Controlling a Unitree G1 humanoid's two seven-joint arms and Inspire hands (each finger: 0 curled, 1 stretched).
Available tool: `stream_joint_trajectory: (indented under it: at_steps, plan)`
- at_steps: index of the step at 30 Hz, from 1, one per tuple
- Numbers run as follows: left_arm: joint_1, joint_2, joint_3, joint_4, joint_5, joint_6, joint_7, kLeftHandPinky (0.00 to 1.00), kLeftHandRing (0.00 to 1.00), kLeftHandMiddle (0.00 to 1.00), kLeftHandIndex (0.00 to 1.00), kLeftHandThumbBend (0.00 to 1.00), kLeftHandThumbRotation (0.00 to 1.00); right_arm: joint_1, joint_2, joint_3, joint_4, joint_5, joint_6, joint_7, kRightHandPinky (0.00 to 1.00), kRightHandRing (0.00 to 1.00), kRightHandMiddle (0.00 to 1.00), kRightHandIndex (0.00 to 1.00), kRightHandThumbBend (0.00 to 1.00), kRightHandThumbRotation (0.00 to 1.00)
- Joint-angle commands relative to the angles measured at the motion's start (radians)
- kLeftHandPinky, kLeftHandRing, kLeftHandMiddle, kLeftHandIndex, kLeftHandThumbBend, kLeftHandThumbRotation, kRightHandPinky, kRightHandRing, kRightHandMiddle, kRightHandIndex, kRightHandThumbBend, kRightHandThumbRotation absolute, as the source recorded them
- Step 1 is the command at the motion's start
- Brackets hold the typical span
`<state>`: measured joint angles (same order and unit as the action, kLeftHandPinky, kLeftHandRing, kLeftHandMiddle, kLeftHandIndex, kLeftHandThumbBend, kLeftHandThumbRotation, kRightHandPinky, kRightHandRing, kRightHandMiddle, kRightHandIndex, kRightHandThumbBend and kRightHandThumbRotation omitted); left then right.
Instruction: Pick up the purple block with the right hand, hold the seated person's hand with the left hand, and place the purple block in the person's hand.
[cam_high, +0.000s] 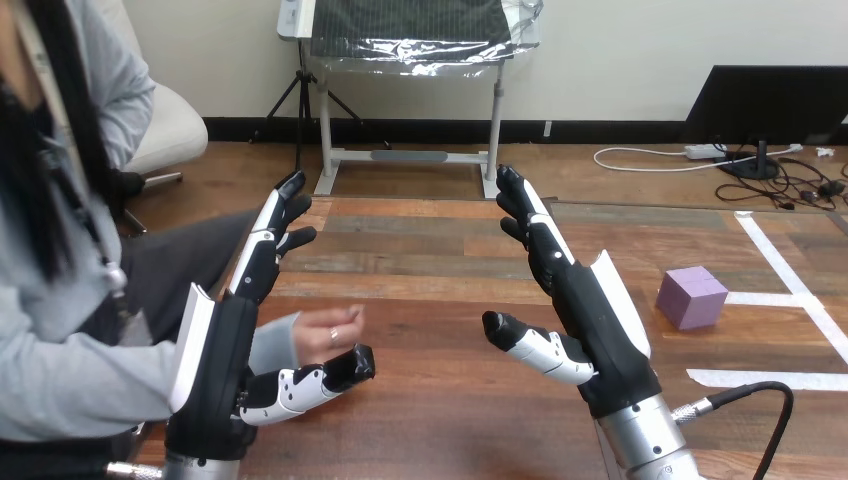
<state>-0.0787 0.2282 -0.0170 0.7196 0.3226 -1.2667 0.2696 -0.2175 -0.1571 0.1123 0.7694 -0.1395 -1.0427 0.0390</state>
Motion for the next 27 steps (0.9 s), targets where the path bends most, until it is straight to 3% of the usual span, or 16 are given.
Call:
stream_joint_trajectory:
  at_steps: [1, 27]
  plan:
    - [-0.043, -0.008, 0.02, -0.003, 0.0, -0.002, 0.0, 0.83, 0.92, 0.96, 0.95, 1.0, 0.72, -0.06, 0.003, -0.022, -0.019, 0.001, -0.018, -0.01, 0.96, 1.0, 1.0, 1.0, 1.0, 0.81]
    - [-0.043, -0.004, 0.026, -0.006, -0.003, 0.003, -0.009, 0.82, 0.91, 0.95, 0.94, 1.0, 0.69, -0.067, 0.004, -0.026, -0.019, -0.01, -0.015, -0.016, 0.96, 1.0, 1.0, 1.0, 1.0, 0.82]
